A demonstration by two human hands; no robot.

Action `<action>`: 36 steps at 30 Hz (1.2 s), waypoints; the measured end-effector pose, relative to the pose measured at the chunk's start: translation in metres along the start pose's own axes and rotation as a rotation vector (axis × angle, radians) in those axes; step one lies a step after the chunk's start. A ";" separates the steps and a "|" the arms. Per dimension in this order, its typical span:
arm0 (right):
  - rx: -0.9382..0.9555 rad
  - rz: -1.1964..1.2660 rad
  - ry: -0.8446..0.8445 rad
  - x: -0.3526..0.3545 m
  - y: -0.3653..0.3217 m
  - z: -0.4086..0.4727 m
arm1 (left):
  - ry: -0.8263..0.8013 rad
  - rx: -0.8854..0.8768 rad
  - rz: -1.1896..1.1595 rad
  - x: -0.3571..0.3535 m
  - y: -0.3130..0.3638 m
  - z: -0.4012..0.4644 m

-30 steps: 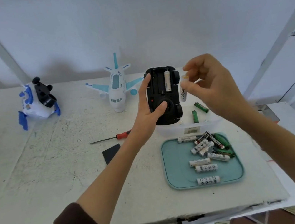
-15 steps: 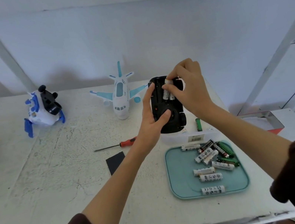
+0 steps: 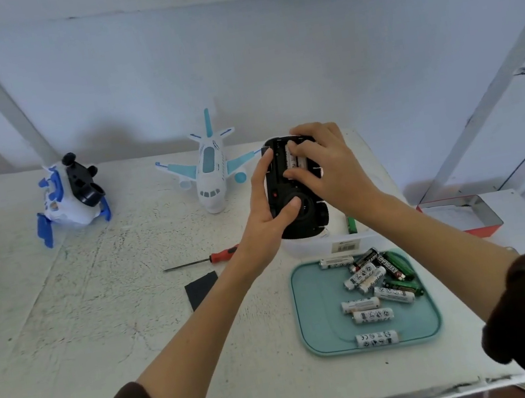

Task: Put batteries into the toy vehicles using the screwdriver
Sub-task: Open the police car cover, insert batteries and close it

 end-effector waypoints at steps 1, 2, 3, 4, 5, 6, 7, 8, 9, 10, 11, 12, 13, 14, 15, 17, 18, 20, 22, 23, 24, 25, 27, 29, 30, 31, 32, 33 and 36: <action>0.008 -0.001 -0.002 0.001 0.001 0.000 | -0.002 -0.001 0.004 0.000 0.000 -0.001; 0.018 -0.008 -0.004 0.003 0.001 0.000 | -0.003 -0.002 0.007 0.000 0.001 -0.001; 0.031 -0.019 -0.009 0.004 0.001 0.000 | -0.004 -0.003 0.010 0.000 0.001 -0.001; 0.044 -0.033 -0.012 0.004 0.001 0.000 | -0.006 -0.004 0.015 0.000 0.001 -0.001; 0.053 -0.048 -0.014 0.004 0.001 0.001 | -0.009 -0.006 0.028 -0.001 0.000 -0.001; 0.053 -0.058 -0.011 0.004 0.000 0.001 | -0.010 -0.007 0.047 -0.001 0.000 0.000; 0.044 -0.062 -0.005 0.003 0.000 0.001 | -0.010 -0.008 0.068 -0.001 0.000 0.000; 0.032 -0.063 0.000 0.003 -0.001 0.001 | -0.008 -0.011 0.086 -0.001 0.000 0.000; 0.021 -0.064 -0.001 0.002 -0.001 0.000 | -0.007 -0.013 0.099 -0.001 0.000 0.000; 0.013 -0.068 -0.009 0.003 -0.002 0.000 | -0.008 -0.015 0.107 -0.002 0.000 0.001; 0.010 -0.075 -0.025 0.003 -0.002 0.001 | -0.011 -0.016 0.111 -0.002 0.001 0.001; 0.011 -0.084 -0.045 0.005 -0.002 0.002 | -0.013 -0.014 0.109 -0.002 0.002 0.001; 0.012 -0.091 -0.066 0.007 -0.002 0.003 | -0.016 -0.010 0.103 -0.002 0.002 0.001; 0.002 -0.089 -0.090 0.010 -0.001 0.005 | -0.021 -0.006 0.095 -0.002 0.002 0.001; -0.016 -0.074 -0.114 0.014 0.000 0.007 | -0.027 -0.003 0.088 -0.002 0.002 0.001; -0.038 -0.019 -0.151 0.024 0.001 0.009 | -0.035 -0.003 0.076 -0.001 0.002 0.001; -0.036 -0.001 -0.146 0.030 0.001 0.009 | -0.039 -0.003 0.063 -0.001 0.002 0.001; -0.025 -0.004 -0.087 0.044 -0.002 0.005 | -0.045 0.001 0.042 0.000 0.001 0.001; -0.015 0.007 -0.061 0.059 -0.006 -0.006 | -0.041 0.011 0.035 0.000 0.000 0.000; 0.001 0.031 -0.101 0.064 -0.008 -0.014 | -0.036 0.015 0.039 0.001 -0.001 0.000; 0.016 0.058 -0.174 0.068 -0.010 -0.023 | -0.033 0.016 0.048 0.001 -0.001 0.000; 0.027 0.075 -0.266 0.070 -0.011 -0.034 | -0.032 0.016 0.059 0.000 0.000 0.000; 0.045 0.064 -0.435 0.068 -0.010 -0.057 | -0.028 0.020 0.081 -0.001 0.001 0.000; 0.090 -0.005 -0.538 0.060 -0.007 -0.081 | -0.016 0.022 0.089 -0.001 0.001 0.000; 0.114 -0.040 -0.574 0.056 -0.006 -0.093 | -0.014 0.023 0.090 -0.001 0.001 0.000; 0.134 -0.067 -0.603 0.052 -0.005 -0.103 | -0.014 0.022 0.092 -0.001 0.001 -0.001; 0.150 -0.089 -0.620 0.049 -0.004 -0.111 | -0.016 0.023 0.093 -0.001 0.000 -0.001; 0.161 -0.113 -0.625 0.046 -0.003 -0.117 | -0.018 0.024 0.095 -0.001 0.000 -0.001; 0.168 -0.168 -0.640 0.040 -0.002 -0.126 | -0.019 0.027 0.106 -0.001 0.001 0.000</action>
Point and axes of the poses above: each hand's wrist, its own z-axis towards the middle knuckle, its own x-axis out of the back of the hand, y = z × x, the point moved 2 cm from there along z, towards the middle knuckle, and after that the axes turned 7 degrees about -x, right-handed, at the moved point
